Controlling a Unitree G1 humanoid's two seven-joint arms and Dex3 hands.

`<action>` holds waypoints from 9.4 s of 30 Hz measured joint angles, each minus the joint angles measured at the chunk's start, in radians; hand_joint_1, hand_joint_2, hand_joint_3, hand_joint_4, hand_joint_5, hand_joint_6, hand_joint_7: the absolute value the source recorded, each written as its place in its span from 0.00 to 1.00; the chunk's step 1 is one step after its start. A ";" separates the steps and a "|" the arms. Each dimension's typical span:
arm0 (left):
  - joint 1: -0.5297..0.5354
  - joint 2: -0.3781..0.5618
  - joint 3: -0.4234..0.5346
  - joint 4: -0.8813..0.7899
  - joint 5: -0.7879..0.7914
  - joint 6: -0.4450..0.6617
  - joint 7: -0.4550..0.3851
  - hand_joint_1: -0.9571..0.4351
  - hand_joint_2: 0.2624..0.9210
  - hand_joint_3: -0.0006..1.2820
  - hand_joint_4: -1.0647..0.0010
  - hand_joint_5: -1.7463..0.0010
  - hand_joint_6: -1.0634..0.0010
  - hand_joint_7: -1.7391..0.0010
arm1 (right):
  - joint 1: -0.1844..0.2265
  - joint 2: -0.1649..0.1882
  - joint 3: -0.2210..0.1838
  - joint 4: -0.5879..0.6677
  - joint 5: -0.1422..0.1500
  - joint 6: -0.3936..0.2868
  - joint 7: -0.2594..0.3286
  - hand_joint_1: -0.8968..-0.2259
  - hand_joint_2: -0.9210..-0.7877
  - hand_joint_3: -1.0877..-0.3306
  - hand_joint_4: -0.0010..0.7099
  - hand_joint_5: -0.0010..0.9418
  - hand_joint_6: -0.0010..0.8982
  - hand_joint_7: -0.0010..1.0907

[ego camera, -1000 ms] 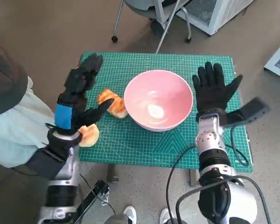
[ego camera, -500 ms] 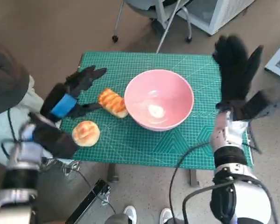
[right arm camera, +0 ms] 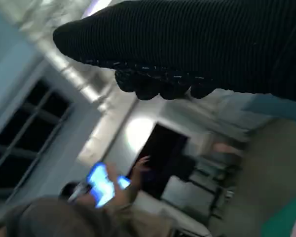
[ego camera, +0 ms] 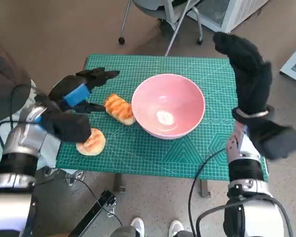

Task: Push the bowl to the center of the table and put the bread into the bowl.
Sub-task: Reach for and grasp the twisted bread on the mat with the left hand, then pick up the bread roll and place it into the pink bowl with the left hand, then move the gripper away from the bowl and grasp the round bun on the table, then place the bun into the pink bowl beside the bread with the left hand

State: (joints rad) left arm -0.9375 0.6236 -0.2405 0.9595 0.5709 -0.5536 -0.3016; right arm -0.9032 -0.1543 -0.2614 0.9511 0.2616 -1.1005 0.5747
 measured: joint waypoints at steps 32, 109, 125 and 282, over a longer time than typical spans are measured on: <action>-0.207 -0.200 -0.323 0.323 0.212 0.248 0.005 0.49 0.75 0.00 0.71 1.00 0.60 0.98 | 0.086 -0.012 0.046 -0.081 0.011 -0.062 -0.040 0.47 0.00 0.52 0.50 0.00 0.05 0.76; -0.353 -0.205 -0.215 0.009 0.064 -0.099 0.156 0.69 0.99 0.04 0.35 0.29 0.33 0.42 | 0.145 0.008 0.084 -0.161 0.018 0.006 -0.087 0.51 0.00 0.53 0.50 0.00 0.03 0.78; -0.345 -0.355 -0.299 0.214 0.123 0.042 0.032 0.63 0.86 0.07 0.86 0.86 0.85 0.71 | 0.152 0.001 0.085 -0.182 0.028 0.014 -0.086 0.47 0.00 0.54 0.50 0.00 0.03 0.77; -0.131 -0.311 -0.175 -0.108 -0.088 0.188 -0.189 0.40 0.90 0.02 0.98 1.00 0.98 0.80 | 0.179 0.030 0.081 -0.223 0.084 0.069 -0.007 0.51 0.00 0.60 0.52 0.00 0.01 0.75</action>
State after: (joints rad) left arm -1.0684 0.3127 -0.4158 0.8515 0.4831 -0.3659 -0.4911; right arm -0.7246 -0.1242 -0.1800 0.7279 0.3454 -1.0317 0.5680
